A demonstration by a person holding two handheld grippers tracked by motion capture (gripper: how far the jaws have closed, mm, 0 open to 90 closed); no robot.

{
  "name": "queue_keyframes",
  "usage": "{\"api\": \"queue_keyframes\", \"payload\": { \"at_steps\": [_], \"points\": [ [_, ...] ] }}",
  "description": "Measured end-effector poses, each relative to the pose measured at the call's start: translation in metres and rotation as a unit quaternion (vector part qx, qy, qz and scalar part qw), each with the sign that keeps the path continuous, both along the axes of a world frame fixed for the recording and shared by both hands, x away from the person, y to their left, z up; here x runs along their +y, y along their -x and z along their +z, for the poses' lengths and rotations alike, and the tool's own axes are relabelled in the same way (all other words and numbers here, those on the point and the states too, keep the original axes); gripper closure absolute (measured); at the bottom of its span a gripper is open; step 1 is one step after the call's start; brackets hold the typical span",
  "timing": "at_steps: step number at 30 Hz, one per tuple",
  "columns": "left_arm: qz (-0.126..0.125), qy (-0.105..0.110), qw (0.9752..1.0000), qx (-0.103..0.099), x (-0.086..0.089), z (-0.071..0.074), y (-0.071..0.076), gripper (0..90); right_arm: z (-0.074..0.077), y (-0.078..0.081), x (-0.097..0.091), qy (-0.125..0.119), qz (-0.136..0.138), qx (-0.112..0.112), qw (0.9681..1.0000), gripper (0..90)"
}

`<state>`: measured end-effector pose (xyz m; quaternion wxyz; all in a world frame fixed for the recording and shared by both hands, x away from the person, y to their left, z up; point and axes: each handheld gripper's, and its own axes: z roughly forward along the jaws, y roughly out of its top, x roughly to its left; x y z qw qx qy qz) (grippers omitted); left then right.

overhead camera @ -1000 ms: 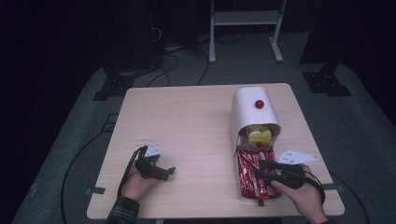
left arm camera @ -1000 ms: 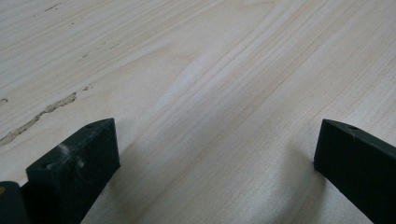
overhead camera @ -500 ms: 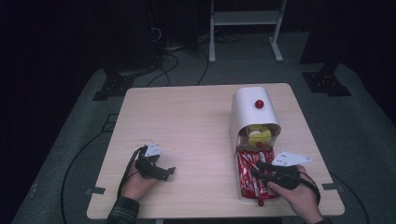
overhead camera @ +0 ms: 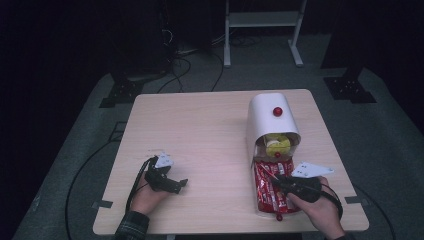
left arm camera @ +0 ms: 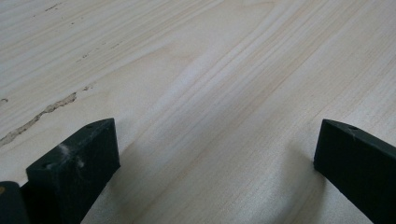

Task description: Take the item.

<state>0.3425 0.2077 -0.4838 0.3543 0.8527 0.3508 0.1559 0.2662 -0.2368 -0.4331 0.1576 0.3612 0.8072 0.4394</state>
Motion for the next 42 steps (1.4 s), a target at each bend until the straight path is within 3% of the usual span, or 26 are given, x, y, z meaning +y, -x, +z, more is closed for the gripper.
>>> {"api": "queue_keyframes", "payload": {
  "at_steps": [9,18,42],
  "points": [
    [0.0,0.0,1.0,0.0,0.0,0.0,0.0,0.0,0.003,0.001,0.0,0.003,0.001,0.003,1.0,82.0],
    [0.0,0.0,1.0,0.0,0.0,0.0,0.0,0.0,0.012,0.004,-0.01,-0.013,-0.005,-0.005,0.9999,82.0],
    [0.0,0.0,1.0,0.0,0.0,0.0,0.0,0.0,0.02,0.011,-0.034,-0.015,-0.021,-0.01,0.9996,82.1]
  ]
}}
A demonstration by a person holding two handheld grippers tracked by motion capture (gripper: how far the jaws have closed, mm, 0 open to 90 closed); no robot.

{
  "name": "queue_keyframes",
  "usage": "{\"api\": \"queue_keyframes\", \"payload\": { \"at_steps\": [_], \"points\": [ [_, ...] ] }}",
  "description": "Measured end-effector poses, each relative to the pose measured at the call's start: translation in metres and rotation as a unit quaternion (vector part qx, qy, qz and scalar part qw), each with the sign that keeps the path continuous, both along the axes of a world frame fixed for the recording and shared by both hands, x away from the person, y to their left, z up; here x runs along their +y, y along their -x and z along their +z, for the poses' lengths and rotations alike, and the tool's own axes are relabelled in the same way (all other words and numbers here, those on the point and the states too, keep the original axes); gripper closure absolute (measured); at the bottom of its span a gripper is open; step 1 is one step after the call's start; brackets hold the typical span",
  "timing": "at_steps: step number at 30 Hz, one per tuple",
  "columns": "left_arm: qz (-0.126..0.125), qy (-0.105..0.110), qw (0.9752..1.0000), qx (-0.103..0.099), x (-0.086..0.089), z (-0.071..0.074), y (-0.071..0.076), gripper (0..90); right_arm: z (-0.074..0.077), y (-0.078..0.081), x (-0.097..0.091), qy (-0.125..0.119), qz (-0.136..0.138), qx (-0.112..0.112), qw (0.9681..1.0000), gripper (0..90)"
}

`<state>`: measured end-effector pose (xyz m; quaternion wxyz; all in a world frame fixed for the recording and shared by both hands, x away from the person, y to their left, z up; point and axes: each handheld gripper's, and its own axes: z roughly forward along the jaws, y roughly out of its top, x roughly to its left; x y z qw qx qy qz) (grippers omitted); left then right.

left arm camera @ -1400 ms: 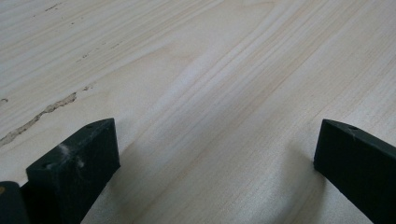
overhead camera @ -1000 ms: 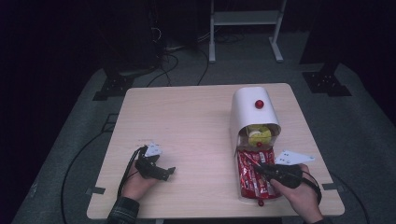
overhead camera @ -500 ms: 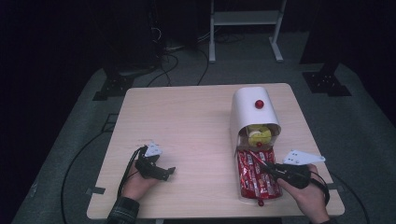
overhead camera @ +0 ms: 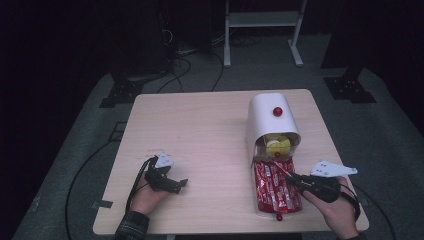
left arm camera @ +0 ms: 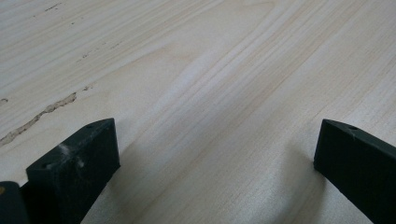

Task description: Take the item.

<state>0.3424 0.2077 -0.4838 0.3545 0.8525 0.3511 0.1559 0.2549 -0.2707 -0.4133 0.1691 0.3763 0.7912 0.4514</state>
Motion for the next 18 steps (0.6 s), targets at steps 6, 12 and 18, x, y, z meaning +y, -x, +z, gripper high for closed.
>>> {"api": "queue_keyframes", "payload": {
  "at_steps": [6,12,18],
  "points": [
    [0.0,0.0,1.0,0.0,0.0,0.0,0.0,0.0,0.001,0.002,-0.006,-0.002,-0.005,-0.001,1.0,82.1],
    [0.0,0.0,1.0,0.0,0.0,0.0,0.0,0.0,0.002,0.003,-0.012,-0.003,-0.011,-0.003,0.9999,82.1],
    [0.0,0.0,1.0,0.0,0.0,0.0,0.0,0.0,0.002,0.003,-0.017,-0.004,-0.013,-0.002,0.9999,82.1]
  ]
}}
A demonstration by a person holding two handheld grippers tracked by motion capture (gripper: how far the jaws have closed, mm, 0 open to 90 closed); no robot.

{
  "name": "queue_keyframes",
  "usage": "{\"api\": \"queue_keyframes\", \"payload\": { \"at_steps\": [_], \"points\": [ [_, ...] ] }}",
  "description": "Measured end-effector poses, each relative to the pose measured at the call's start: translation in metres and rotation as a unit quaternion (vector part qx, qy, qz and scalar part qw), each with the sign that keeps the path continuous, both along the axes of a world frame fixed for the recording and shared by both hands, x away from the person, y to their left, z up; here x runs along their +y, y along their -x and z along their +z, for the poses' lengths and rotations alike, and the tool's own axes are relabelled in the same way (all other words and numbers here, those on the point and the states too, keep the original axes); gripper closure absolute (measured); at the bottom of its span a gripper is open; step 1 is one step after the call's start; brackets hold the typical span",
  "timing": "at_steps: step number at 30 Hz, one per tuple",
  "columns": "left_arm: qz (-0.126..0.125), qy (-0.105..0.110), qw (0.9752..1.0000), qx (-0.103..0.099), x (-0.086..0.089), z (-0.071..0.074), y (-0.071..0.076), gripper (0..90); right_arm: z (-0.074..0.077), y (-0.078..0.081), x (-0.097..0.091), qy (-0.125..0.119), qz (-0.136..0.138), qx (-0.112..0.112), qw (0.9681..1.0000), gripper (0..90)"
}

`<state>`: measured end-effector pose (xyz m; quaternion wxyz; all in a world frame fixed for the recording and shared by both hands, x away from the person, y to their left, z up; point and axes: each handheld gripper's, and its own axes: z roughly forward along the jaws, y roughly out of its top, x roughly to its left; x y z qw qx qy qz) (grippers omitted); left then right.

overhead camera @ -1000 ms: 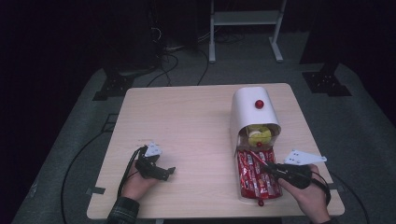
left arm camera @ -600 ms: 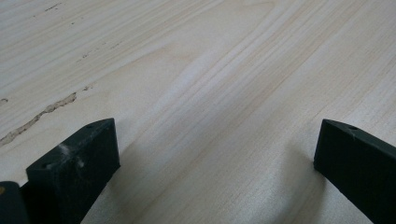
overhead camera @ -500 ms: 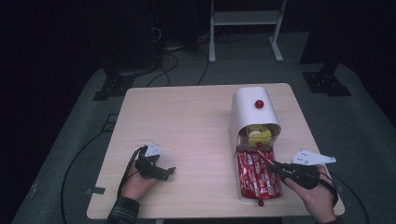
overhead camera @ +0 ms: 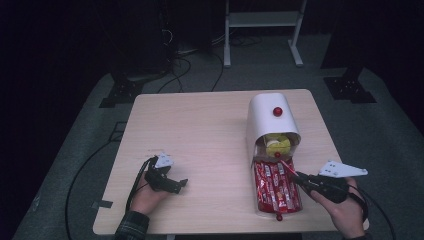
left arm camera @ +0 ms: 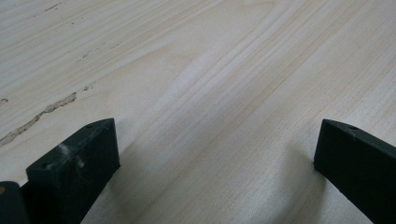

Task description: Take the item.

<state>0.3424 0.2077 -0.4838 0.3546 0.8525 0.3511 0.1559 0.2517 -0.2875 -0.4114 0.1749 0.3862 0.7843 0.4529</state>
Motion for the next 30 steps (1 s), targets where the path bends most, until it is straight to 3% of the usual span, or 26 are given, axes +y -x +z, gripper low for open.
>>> {"api": "queue_keyframes", "payload": {
  "at_steps": [30],
  "points": [
    [0.0,0.0,1.0,0.0,0.0,0.0,0.0,0.0,0.002,0.003,-0.031,-0.004,-0.044,-0.007,0.999,82.1]
  ]
}}
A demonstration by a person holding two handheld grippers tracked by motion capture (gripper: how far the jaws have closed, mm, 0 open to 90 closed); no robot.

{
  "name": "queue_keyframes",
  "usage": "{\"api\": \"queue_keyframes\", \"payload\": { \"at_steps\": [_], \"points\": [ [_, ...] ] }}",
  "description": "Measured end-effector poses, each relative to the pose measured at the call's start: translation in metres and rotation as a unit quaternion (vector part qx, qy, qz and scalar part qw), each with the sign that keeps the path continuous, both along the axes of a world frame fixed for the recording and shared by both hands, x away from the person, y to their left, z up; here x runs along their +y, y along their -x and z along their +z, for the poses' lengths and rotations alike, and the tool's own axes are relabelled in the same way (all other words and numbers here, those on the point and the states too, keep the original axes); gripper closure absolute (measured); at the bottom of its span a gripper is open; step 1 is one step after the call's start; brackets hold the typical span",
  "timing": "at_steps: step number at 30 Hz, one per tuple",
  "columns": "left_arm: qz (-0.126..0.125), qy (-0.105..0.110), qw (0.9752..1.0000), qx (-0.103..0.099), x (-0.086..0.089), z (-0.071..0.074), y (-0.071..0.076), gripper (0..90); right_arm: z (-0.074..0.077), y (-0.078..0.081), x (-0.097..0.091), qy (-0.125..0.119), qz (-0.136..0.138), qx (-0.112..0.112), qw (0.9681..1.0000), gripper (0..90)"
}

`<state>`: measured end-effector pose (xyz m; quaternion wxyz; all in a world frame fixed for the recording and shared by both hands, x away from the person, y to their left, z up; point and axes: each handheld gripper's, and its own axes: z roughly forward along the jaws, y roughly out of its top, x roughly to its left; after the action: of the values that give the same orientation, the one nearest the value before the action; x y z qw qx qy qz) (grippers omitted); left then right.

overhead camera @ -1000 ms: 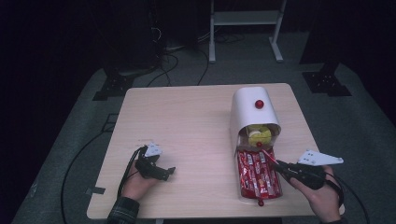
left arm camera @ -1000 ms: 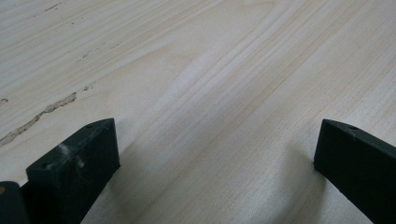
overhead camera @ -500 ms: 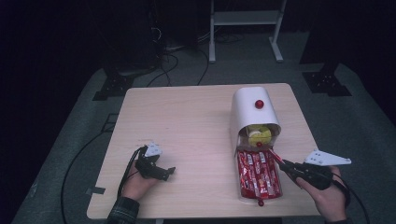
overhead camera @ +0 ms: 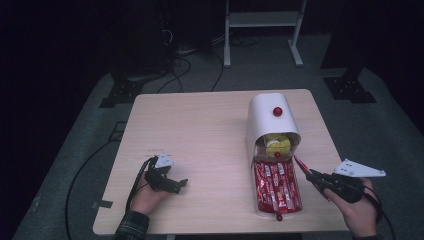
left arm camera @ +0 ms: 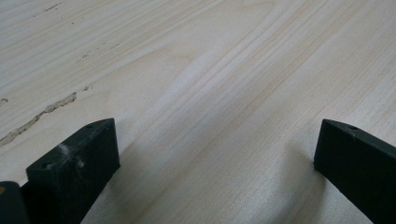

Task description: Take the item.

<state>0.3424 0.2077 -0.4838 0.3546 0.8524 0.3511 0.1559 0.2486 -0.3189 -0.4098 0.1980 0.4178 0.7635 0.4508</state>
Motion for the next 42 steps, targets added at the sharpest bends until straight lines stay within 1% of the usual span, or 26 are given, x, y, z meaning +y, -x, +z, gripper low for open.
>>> {"api": "queue_keyframes", "payload": {
  "at_steps": [5,7,17,23,29,31,34,42],
  "points": [
    [0.0,0.0,1.0,0.0,0.0,0.0,0.0,0.0,0.0,-0.001,-0.005,-0.003,-0.01,-0.003,0.9999,82.1],
    [0.0,0.0,1.0,0.0,0.0,0.0,0.0,0.0,0.0,-0.001,-0.009,-0.004,-0.015,-0.008,0.9998,82.1],
    [0.0,0.0,1.0,0.0,0.0,0.0,0.0,0.0,-0.002,-0.004,-0.017,-0.007,-0.036,-0.012,0.9993,82.0],
    [0.0,0.0,1.0,0.0,0.0,0.0,0.0,0.0,-0.007,-0.011,-0.022,-0.01,-0.051,-0.006,0.9986,81.9],
    [0.001,0.002,1.0,0.0,0.0,0.0,0.0,0.0,-0.014,-0.018,-0.02,-0.009,-0.055,0.001,0.9984,81.9],
    [0.001,0.002,1.0,0.0,0.0,0.0,0.0,0.0,-0.017,-0.022,-0.018,-0.007,-0.055,0.004,0.9984,81.9],
    [0.001,0.001,1.0,-0.001,0.0,0.0,0.0,0.0,-0.019,-0.024,-0.016,-0.007,-0.056,0.005,0.9984,81.9],
    [0.0,0.001,1.0,-0.001,0.0,0.0,0.0,0.0,-0.027,-0.033,-0.01,-0.006,-0.058,0.016,0.9982,81.9]
  ]
}}
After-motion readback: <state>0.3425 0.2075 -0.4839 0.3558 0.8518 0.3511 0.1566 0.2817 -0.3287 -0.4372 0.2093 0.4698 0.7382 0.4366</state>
